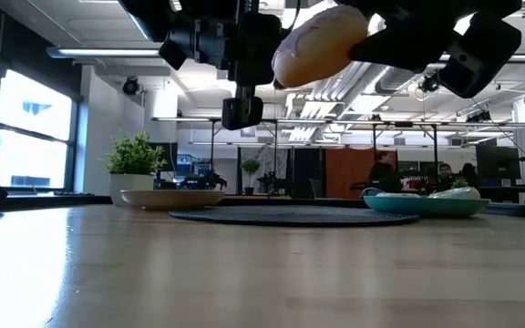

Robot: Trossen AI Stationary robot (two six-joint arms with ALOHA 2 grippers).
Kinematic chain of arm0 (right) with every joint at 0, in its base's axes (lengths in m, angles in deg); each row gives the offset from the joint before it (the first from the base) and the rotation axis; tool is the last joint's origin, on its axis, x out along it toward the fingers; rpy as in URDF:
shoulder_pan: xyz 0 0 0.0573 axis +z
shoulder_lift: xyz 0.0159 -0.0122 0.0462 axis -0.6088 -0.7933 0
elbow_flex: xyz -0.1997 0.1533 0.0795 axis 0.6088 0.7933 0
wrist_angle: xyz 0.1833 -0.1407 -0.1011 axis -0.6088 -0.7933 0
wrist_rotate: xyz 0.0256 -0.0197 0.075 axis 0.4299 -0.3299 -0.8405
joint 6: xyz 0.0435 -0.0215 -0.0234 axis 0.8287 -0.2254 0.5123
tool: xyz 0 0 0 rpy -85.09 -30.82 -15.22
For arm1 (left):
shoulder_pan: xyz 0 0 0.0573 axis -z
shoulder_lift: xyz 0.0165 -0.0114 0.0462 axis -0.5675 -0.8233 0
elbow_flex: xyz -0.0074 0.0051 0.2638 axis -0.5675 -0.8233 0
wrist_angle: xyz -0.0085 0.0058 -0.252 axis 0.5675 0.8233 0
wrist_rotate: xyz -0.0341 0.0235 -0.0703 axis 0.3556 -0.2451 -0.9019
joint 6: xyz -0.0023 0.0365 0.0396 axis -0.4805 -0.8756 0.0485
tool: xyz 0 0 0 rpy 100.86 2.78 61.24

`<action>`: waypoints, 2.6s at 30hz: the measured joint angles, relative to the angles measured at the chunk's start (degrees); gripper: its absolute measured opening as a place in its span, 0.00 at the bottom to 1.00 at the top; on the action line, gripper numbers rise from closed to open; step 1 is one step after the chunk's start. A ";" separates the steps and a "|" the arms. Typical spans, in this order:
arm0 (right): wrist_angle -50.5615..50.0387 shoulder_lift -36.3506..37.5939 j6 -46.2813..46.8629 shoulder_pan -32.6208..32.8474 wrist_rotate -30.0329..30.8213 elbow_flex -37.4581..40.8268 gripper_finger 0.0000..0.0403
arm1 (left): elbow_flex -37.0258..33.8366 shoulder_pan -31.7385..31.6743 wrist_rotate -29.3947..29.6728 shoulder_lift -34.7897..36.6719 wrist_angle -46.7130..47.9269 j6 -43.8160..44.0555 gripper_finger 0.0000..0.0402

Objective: Pick & Place donuts
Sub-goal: Put the large pink donut on the green plate

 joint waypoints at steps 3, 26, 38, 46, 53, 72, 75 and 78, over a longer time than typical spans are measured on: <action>-0.01 -0.01 0.00 0.00 0.03 0.00 0.32 | 0.00 0.00 0.18 0.00 0.00 -1.74 0.00; -5.35 -0.05 12.43 0.05 1.29 0.04 0.14 | 0.07 -0.02 7.13 0.13 -2.62 -19.59 0.21; -34.13 0.10 53.97 0.95 63.48 0.02 0.14 | 0.04 -0.02 13.81 0.11 -0.46 -20.01 0.30; -51.63 0.14 84.07 -2.54 56.11 0.06 0.13 | 0.04 -0.02 13.88 0.11 -0.46 -20.01 0.30; -52.86 0.14 95.60 -7.64 57.07 6.04 0.09 | 0.04 0.02 13.54 0.08 -0.45 -18.73 0.30; -47.13 0.15 83.39 -11.82 52.24 11.58 0.30 | 0.04 0.00 12.31 0.04 -0.48 -14.83 0.30; -47.70 0.16 81.78 -11.82 52.02 10.38 0.36 | 0.04 0.00 12.02 0.03 -0.48 -14.83 0.30; -48.73 0.16 80.71 -11.82 50.59 8.43 0.41 | 0.04 0.00 11.93 0.02 -0.48 -14.80 0.30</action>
